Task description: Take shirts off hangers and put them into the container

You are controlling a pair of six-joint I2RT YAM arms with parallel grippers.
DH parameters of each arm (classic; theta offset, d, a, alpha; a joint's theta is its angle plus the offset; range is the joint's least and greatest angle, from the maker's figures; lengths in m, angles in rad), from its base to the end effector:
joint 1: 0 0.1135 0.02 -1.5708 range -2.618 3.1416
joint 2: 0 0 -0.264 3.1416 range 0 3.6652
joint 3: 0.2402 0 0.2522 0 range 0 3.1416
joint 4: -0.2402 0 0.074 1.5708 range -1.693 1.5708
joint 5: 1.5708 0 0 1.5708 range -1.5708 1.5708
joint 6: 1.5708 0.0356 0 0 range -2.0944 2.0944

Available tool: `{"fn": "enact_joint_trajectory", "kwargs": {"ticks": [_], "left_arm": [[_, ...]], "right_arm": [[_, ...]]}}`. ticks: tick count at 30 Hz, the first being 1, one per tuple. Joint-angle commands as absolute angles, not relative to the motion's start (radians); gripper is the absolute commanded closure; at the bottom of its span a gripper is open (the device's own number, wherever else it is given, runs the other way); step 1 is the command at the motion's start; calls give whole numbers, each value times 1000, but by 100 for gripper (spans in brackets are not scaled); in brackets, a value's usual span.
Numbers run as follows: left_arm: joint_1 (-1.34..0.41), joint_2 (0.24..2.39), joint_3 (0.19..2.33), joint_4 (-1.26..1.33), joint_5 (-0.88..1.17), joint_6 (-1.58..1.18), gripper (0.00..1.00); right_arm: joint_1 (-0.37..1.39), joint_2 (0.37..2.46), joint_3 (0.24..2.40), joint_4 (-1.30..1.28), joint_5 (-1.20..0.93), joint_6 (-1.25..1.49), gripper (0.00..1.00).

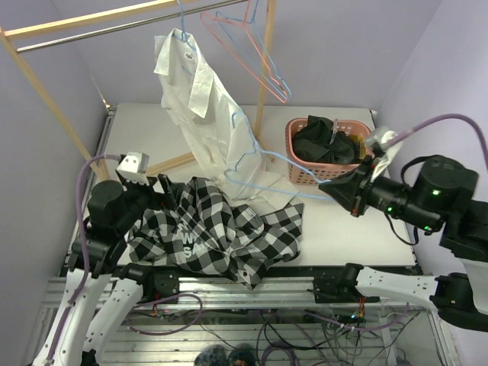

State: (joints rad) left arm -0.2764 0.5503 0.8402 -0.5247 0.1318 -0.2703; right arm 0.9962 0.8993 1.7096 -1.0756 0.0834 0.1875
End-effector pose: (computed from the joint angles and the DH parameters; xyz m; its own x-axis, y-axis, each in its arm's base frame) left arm 0.1131 -0.0369 0.3536 -0.3208 -0.1842 -0.9291 0.3194 0.9024 -0.2891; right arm 0.0497 0.0712 0.5103 -0.2878 -0.1027 -0.9522 -0.7523 0.6394 0.1584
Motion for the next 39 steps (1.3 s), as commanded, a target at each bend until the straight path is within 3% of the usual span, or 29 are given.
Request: {"fn": "enact_joint_trajectory", "kwargs": {"ticks": [1, 10, 15, 24, 39], "left_arm": [[-273, 445, 828, -523, 35, -299, 0], [-273, 421, 809, -518, 39, -301, 1], [-273, 473, 814, -520, 81, -296, 4], [-273, 450, 808, -524, 59, -306, 6], [-331, 473, 811, -536, 36, -312, 8]], "right_arm": [[994, 890, 1812, -1049, 180, 201, 100], [995, 911, 2051, -998, 248, 188, 100], [996, 877, 2071, -898, 260, 196, 100], [996, 854, 1796, -598, 411, 103, 100], [996, 1171, 1645, -70, 534, -73, 100]]}}
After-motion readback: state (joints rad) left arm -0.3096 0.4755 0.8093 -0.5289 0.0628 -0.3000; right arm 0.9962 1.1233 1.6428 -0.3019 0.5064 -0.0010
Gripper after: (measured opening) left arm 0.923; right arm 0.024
